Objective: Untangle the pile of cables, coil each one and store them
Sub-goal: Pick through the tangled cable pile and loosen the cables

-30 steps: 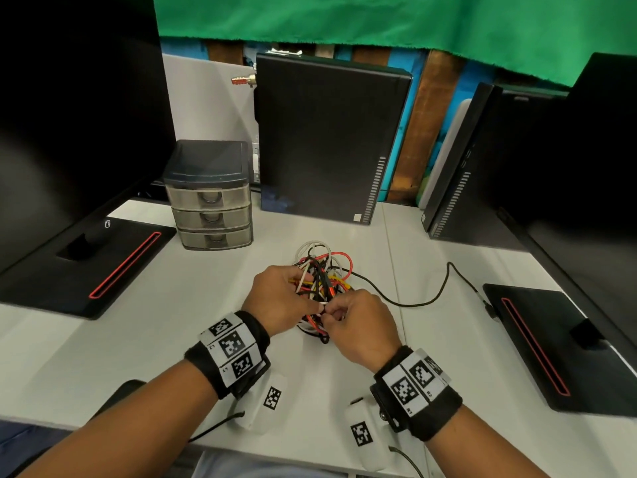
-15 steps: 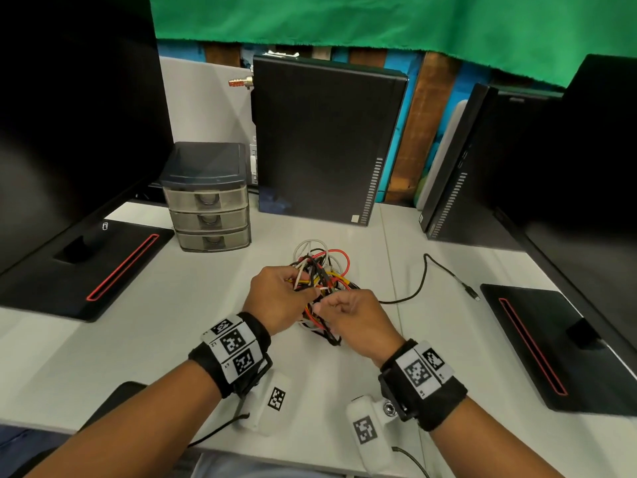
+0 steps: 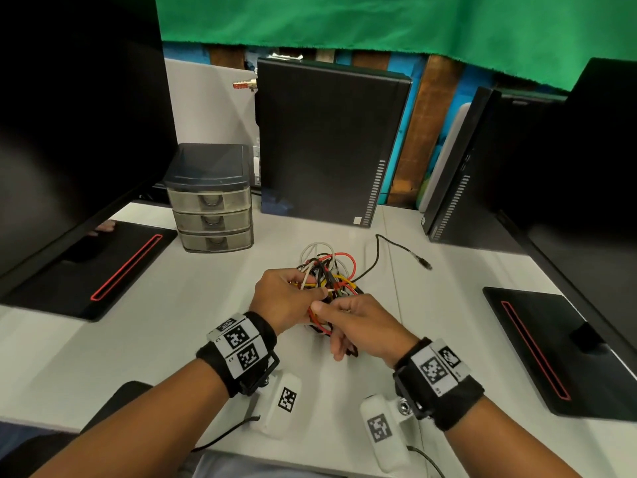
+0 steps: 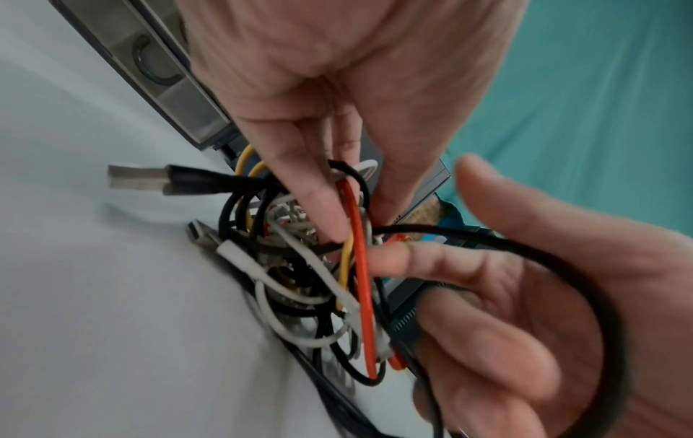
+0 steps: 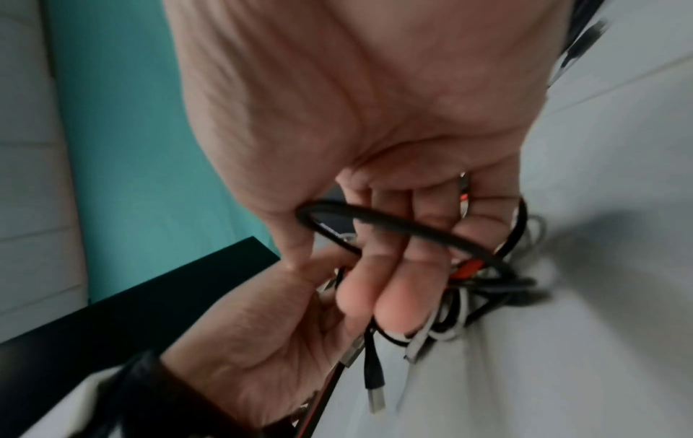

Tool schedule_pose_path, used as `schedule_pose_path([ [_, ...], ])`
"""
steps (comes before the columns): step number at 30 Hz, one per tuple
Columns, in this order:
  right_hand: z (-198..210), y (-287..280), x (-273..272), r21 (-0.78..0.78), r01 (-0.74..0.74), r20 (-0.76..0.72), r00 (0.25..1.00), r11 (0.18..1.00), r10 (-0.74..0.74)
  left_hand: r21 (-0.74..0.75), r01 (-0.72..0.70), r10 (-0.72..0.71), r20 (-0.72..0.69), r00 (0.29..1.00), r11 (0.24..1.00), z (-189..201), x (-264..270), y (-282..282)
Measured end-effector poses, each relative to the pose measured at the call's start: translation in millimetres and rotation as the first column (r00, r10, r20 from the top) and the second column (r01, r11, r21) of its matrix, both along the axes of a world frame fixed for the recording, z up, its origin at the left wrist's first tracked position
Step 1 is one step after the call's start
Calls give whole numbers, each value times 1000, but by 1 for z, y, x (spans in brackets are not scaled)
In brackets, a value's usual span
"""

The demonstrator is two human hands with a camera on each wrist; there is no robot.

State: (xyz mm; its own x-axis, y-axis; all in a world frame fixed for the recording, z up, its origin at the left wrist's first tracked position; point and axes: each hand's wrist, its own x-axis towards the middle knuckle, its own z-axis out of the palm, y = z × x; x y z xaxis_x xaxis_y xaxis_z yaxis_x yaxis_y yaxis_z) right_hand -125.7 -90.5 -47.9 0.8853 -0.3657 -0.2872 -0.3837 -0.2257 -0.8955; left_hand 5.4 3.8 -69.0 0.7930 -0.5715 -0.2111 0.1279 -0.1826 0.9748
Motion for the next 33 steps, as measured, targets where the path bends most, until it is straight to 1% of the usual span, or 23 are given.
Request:
schedule_pose_path([
  [3, -4, 1, 9, 25, 40, 46, 998, 999, -41, 3, 0, 0, -11, 1000, 1000, -1, 0, 0],
  [5, -3, 3, 4, -29, 29, 83, 996, 999, -27, 15, -9, 9, 0, 1000, 1000, 0, 1, 0],
  [6, 0, 5, -2, -74, -27, 101, 994, 997, 35, 23, -22, 21, 5, 1000, 999, 1, 3, 0],
  [7, 4, 9, -9, -117, -131, 111, 983, 984, 144, 33, -39, 38, 12, 999, 999, 1, 6, 0],
  [8, 8, 15, -19, -148, -261, 105, 955, 954, 278, 41, -55, 54, 19, 998, 998, 1, 8, 0],
  [9, 14, 21, -29, -154, -389, 72, 912, 908, 403, 41, -71, 70, 22, 997, 997, 1, 11, 0],
  [10, 18, 25, -37, -132, -480, 30, 872, 867, 488, 39, -81, 81, 19, 997, 996, 1, 12, 0],
  [11, 19, 27, -41, -96, -520, 0, 853, 849, 523, 37, -82, 82, 16, 997, 996, 0, 13, 0],
  [12, 21, 28, -42, -60, -515, -8, 857, 855, 516, 38, -76, 76, 14, 997, 996, 0, 13, 0],
  [13, 21, 27, -38, -29, -461, -8, 887, 887, 461, 35, -66, 65, 11, 998, 997, 1, 12, -1],
  [15, 18, 20, -23, 3, -229, -41, 973, 973, 229, 32, -29, 30, -8, 1000, 999, 2, 9, 0],
  [16, 16, 15, -15, 5, -113, -73, 991, 994, 113, 32, -6, 6, -19, 1000, 999, 3, 8, 1],
  [17, 16, 11, -7, -5, -41, -108, 993, 999, 41, 32, 19, -18, -27, 999, 999, 3, 7, 1],
  [19, 12, 10, 4, -23, -22, -168, 986, 999, 18, 45, 55, -54, -24, 998, 998, 3, 5, 2],
  [21, 2, 14, 11, -47, -9, -179, 984, 999, 0, 60, 71, -71, -3, 997, 996, 1, 5, 1],
  [25, -14, 18, 11, -166, 13, -32, 999, 986, -18, 83, 84, -90, 60, 994, 993, -4, 7, 0],
  [26, -14, 19, 6, -200, -30, 4, 999, 979, 32, 91, 78, -84, 67, 994, 993, -5, 9, 1],
  [27, -12, 22, -2, -229, -125, 26, 991, 966, 134, 101, 67, -74, 72, 995, 993, -5, 12, 1],
  [28, -7, 28, -12, -245, -268, 17, 960, 932, 281, 103, 59, -67, 74, 995, 993, -4, 15, 2],
  [30, 3, 42, -34, -210, -569, -88, 821, 795, 565, 94, 47, -52, 55, 997, 994, -4, 20, 2],
  [31, 5, 46, -43, -171, -643, -138, 766, 747, 628, 89, 46, -50, 45, 998, 995, -4, 21, 3],
  [32, 5, 47, -47, -139, -650, -164, 759, 747, 630, 80, 47, -50, 35, 998, 996, -5, 21, 2],
  [33, 5, 47, -48, -116, -611, -168, 789, 783, 591, 73, 51, -53, 25, 998, 996, -5, 20, 2],
])
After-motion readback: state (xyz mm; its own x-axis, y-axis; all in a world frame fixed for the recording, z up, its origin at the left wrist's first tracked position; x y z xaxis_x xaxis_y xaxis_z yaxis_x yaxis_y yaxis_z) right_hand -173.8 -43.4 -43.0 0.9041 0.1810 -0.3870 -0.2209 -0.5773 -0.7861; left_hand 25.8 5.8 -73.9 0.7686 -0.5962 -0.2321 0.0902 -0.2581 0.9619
